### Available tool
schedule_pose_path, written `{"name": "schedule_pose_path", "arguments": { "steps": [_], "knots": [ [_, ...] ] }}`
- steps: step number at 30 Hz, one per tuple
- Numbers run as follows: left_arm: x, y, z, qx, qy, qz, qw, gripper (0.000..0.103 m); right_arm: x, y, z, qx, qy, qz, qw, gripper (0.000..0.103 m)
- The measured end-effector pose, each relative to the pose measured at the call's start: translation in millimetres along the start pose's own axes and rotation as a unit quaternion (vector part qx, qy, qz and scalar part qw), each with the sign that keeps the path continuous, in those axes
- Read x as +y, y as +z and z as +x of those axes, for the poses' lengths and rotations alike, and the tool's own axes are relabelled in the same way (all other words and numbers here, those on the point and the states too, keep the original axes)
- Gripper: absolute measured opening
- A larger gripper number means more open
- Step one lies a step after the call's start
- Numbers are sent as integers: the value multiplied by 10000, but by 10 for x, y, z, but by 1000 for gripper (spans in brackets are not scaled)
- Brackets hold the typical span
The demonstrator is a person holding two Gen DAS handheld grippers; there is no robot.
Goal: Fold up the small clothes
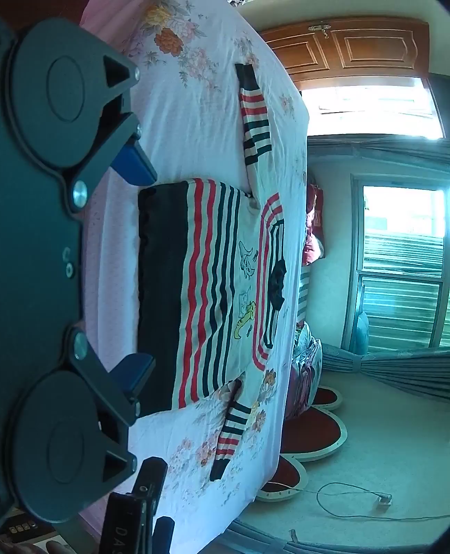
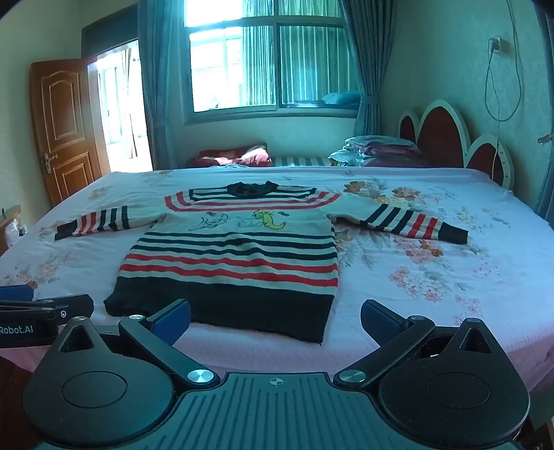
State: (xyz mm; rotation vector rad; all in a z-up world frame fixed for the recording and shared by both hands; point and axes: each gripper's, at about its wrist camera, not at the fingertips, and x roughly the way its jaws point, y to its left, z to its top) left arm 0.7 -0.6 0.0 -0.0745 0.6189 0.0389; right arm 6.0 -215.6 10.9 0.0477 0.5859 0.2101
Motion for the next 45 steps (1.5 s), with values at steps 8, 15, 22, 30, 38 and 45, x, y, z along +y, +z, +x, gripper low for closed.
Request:
{"name": "schedule_pose_path", "arguments": {
  "steps": [8, 15, 22, 30, 38, 45],
  "knots": [
    [-20, -2, -12, -43, 35, 14, 10000, 103, -36, -16, -25, -50, -26, 46, 10000, 103],
    [-9, -16, 6, -26, 16, -4, 10000, 103, -53, -23, -65, -41, -23, 45, 10000, 103],
    [21, 11, -28, -44, 27, -1, 10000, 103, -38, 21, -49, -34, -47, 18, 10000, 103],
    [43, 14, -36, -37, 46, -3, 10000, 103, -16, 50, -44, -24, -47, -33, 10000, 103],
    [49, 10, -33, -36, 51, 11, 10000, 103, -11, 38, -48, -48, -48, -31, 10000, 103],
    [-1, 4, -17, -26, 77, 36, 10000, 103, -9, 37, -49, -50, -48, -23, 10000, 103]
  ]
}}
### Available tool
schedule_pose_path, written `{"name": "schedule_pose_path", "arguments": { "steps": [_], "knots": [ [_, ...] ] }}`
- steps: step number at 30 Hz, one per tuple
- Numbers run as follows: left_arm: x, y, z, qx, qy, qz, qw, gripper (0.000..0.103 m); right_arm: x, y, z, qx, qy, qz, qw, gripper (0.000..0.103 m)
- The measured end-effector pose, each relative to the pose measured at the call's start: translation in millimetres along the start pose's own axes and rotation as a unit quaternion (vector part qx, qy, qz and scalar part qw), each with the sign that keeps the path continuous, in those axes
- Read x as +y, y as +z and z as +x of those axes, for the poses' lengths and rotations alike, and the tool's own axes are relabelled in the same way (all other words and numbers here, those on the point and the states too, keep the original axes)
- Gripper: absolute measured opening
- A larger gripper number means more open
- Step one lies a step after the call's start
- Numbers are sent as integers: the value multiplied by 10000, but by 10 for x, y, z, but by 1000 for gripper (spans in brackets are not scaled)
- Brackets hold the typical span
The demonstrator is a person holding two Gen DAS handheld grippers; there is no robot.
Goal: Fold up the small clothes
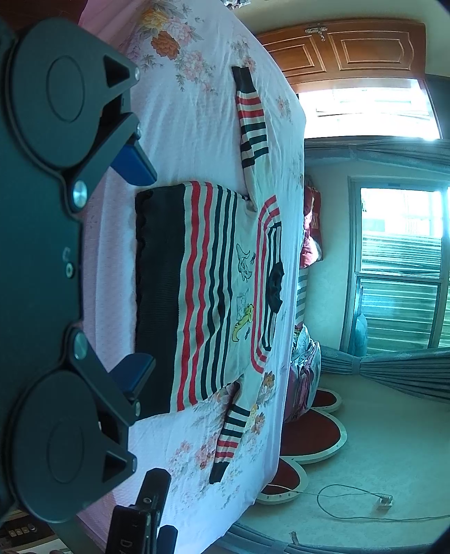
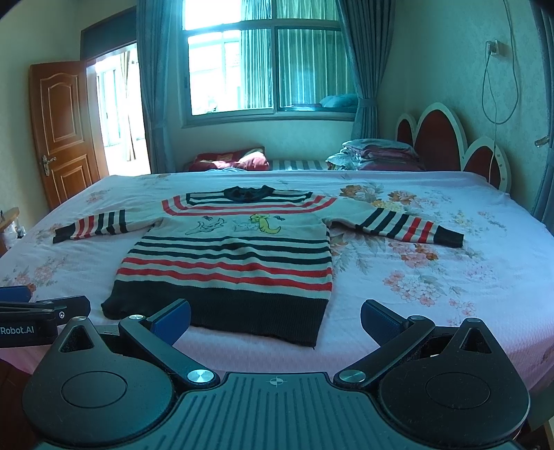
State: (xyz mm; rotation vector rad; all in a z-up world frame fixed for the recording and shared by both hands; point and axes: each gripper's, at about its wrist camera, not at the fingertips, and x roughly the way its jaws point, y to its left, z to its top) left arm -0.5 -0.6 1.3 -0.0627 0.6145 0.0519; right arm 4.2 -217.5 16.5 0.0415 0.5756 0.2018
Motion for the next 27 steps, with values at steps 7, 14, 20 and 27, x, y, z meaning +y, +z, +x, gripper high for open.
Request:
{"name": "schedule_pose_path", "arguments": {
  "steps": [7, 14, 20, 27],
  "knots": [
    [-24, -12, 19, 12, -11, 3, 10000, 103, -28, -1, -9, -2, 2, 33, 10000, 103],
    [-44, -11, 40, 12, -7, 10, 10000, 103, -48, 1, -1, 6, 1, 51, 10000, 103],
    [-56, -15, 33, -2, 20, 11, 10000, 103, -48, 2, 3, -5, 17, 47, 10000, 103],
    [-35, -10, 34, 23, 20, -1, 10000, 103, -47, -3, 6, 6, 26, 51, 10000, 103]
  ]
}}
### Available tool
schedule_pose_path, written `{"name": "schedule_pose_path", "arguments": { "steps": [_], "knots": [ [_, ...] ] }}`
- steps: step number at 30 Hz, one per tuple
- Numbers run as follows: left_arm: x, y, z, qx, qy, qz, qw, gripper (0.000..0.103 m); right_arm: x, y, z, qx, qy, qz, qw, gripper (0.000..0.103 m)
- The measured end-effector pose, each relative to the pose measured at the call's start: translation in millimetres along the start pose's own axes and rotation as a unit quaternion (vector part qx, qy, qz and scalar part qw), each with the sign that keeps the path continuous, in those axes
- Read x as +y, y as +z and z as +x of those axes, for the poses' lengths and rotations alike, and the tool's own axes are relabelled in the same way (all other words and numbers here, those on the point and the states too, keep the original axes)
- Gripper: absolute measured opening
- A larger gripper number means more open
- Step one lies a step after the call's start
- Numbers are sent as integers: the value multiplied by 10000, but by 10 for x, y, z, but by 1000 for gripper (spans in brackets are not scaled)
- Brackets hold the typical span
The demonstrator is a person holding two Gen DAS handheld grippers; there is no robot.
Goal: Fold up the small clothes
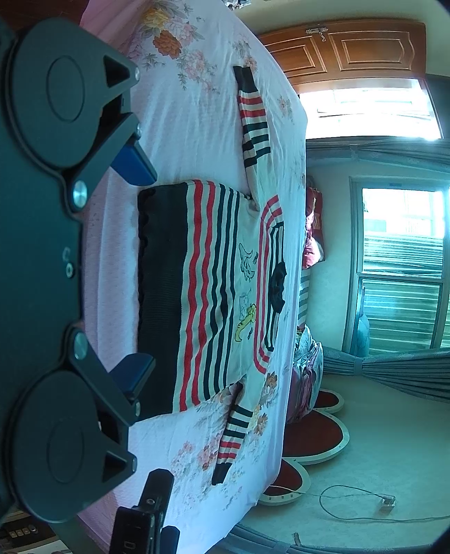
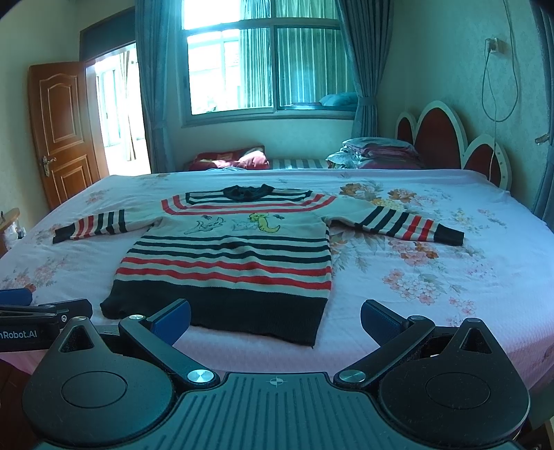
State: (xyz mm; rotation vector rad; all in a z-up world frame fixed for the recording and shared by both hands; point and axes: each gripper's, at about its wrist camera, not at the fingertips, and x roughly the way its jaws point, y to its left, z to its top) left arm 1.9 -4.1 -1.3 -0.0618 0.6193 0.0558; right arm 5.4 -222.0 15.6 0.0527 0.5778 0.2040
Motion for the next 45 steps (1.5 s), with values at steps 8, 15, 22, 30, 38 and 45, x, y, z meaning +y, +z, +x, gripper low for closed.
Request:
{"name": "schedule_pose_path", "arguments": {
  "steps": [8, 15, 22, 30, 38, 45],
  "knots": [
    [9, -1, 6, -7, 3, -3, 10000, 103, 9, -4, 10, 9, 6, -7, 10000, 103],
    [24, -10, 3, -1, 2, -16, 10000, 103, 9, -5, 8, 6, 7, -10, 10000, 103],
    [31, -20, 2, 1, 13, -11, 10000, 103, 9, -10, 7, 6, 5, -14, 10000, 103],
    [73, -2, 32, 5, 51, 15, 10000, 103, 27, 2, 41, -14, 58, -41, 10000, 103],
    [101, 150, 226, 35, 179, 143, 9997, 103, -13, 110, 243, 3, -33, -14, 10000, 103],
    [100, 305, 573, 104, 41, 189, 9998, 103, -53, 262, 553, 58, -177, 40, 9998, 103]
  ]
}}
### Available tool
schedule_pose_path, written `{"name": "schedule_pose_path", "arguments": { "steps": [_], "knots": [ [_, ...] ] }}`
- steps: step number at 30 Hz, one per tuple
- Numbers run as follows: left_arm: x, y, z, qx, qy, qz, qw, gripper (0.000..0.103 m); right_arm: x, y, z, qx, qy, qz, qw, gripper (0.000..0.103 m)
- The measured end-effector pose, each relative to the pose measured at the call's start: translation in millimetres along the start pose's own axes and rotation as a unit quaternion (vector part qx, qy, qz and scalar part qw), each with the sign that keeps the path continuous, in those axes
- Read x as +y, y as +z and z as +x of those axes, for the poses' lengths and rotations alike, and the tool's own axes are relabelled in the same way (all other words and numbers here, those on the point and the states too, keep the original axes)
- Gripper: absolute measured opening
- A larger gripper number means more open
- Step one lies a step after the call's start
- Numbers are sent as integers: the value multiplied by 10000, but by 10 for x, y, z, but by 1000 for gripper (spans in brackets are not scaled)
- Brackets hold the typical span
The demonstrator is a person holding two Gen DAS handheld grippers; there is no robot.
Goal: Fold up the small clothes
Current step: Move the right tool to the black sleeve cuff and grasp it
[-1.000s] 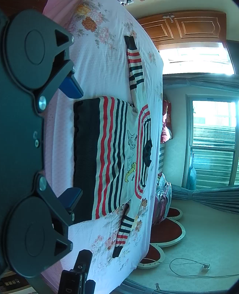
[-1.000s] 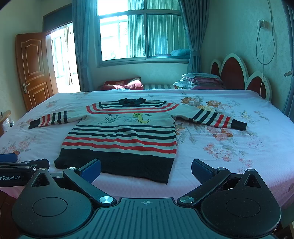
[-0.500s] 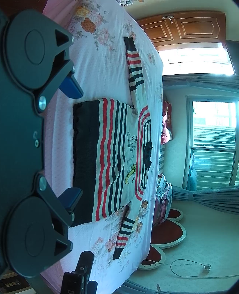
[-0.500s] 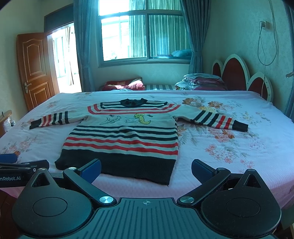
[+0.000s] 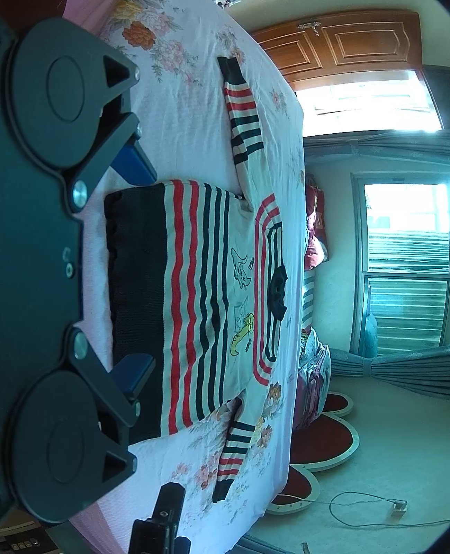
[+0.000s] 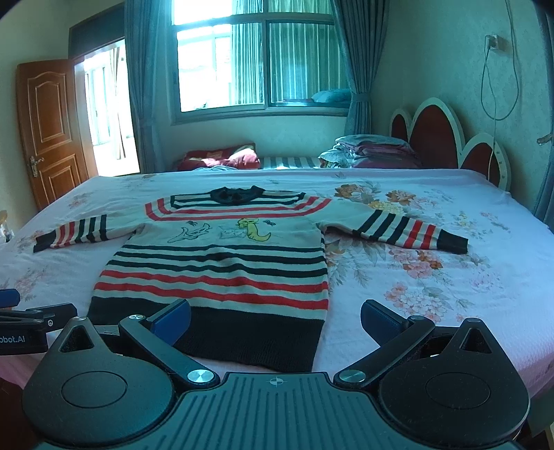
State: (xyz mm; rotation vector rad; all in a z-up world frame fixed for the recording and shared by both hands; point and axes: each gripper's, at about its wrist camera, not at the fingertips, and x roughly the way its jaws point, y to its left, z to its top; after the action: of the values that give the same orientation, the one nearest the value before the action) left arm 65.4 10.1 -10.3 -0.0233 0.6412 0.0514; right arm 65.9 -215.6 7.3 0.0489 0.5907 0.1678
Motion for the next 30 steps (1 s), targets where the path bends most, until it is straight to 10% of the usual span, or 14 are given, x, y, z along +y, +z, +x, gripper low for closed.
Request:
{"name": "schedule_pose_path", "arguments": {
  "steps": [30],
  "knots": [
    [97, 871, 1480, 72, -478, 224, 9986, 103, -391, 772, 1389, 86, -920, 597, 9939, 103]
  ]
}}
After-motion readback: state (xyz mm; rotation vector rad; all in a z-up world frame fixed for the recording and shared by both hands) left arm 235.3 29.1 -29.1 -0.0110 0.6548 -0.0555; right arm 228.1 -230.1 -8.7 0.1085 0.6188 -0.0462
